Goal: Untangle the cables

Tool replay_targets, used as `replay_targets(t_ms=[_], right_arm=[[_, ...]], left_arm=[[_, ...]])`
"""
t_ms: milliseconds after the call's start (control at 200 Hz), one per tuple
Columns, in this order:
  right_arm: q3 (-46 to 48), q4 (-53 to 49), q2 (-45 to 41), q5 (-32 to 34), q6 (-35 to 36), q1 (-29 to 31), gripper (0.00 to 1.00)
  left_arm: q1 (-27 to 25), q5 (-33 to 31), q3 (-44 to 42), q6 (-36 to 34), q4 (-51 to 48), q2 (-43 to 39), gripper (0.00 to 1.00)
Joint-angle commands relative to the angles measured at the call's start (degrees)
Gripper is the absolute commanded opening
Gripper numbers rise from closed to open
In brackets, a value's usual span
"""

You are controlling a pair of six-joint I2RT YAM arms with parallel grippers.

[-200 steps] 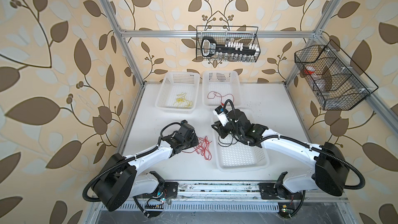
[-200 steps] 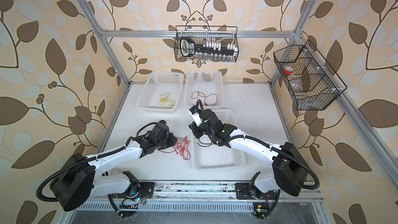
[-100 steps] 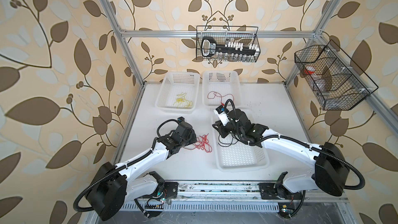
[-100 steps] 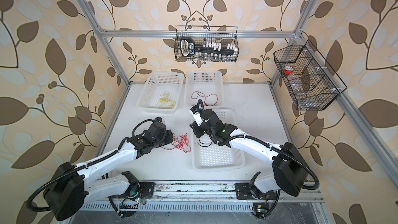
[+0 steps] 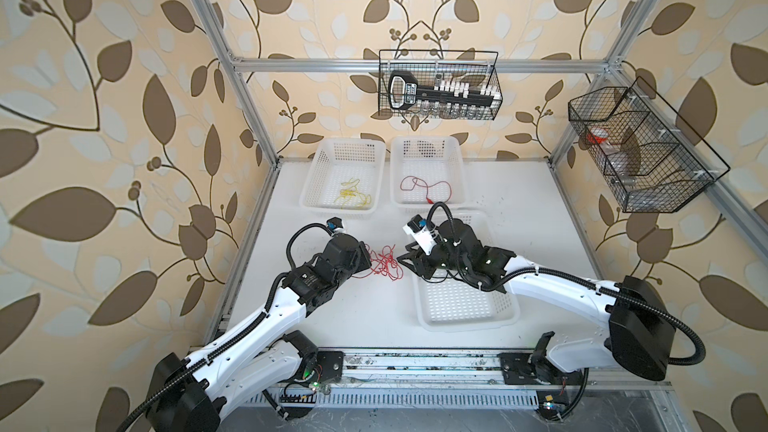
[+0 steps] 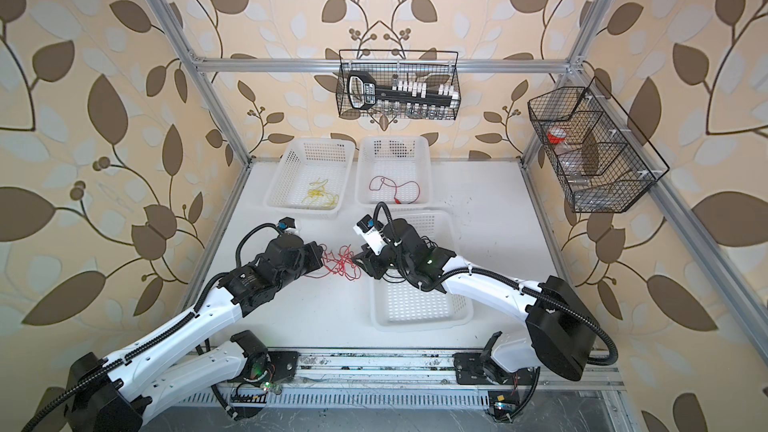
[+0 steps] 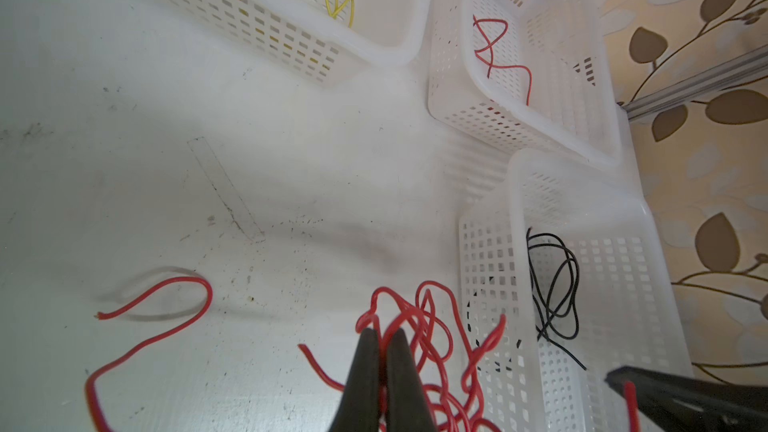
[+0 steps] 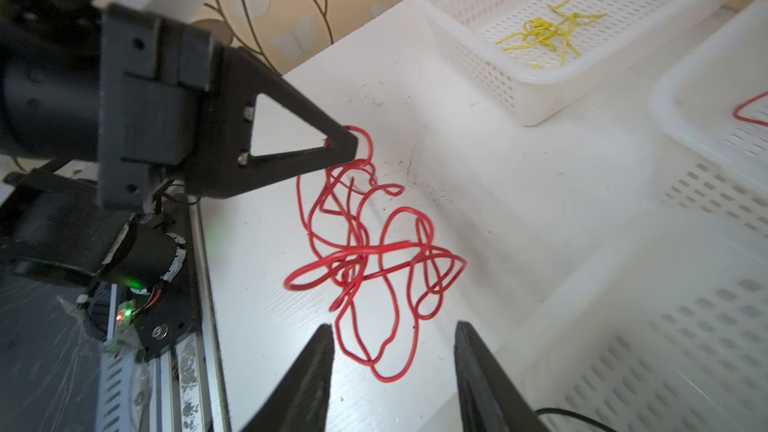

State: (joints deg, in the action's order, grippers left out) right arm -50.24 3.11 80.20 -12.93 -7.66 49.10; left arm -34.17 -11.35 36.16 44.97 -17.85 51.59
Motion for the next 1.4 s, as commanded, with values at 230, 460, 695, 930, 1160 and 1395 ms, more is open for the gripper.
replay_targets(t_ms=[230, 460, 695, 930, 1160, 1395], right_arm=[[-1.8, 7.1, 2.3, -1.8, 0.0, 2.4, 0.53], [-6.0, 5.3, 6.5, -0.8, -0.5, 2.7, 0.51], [-7.6, 6.3, 8.6, -1.6, -1.5, 2.8, 0.23], [-6.7, 4.6, 7.3, 3.1, -0.6, 2.2, 0.00], [-2.8, 5.0, 1.1, 5.5, -3.0, -3.1, 0.00], [2.2, 5.0, -8.0, 10.4, -4.6, -10.3, 0.00]], left_arm=[[-0.2, -2.2, 3.1, -0.4, -0.3, -0.4, 0.00], [-0.2, -2.7, 3.1, -0.5, -0.4, -0.6, 0.00], [-0.2, -3.3, 3.3, -1.0, -0.5, -0.4, 0.00], [0.0, -7.9, 2.9, -1.9, -3.6, -1.6, 0.00], [3.6, -13.8, 2.7, -2.5, -10.0, -2.2, 0.00], [12.5, -11.9, 0.2, -2.0, -13.2, -4.5, 0.00]])
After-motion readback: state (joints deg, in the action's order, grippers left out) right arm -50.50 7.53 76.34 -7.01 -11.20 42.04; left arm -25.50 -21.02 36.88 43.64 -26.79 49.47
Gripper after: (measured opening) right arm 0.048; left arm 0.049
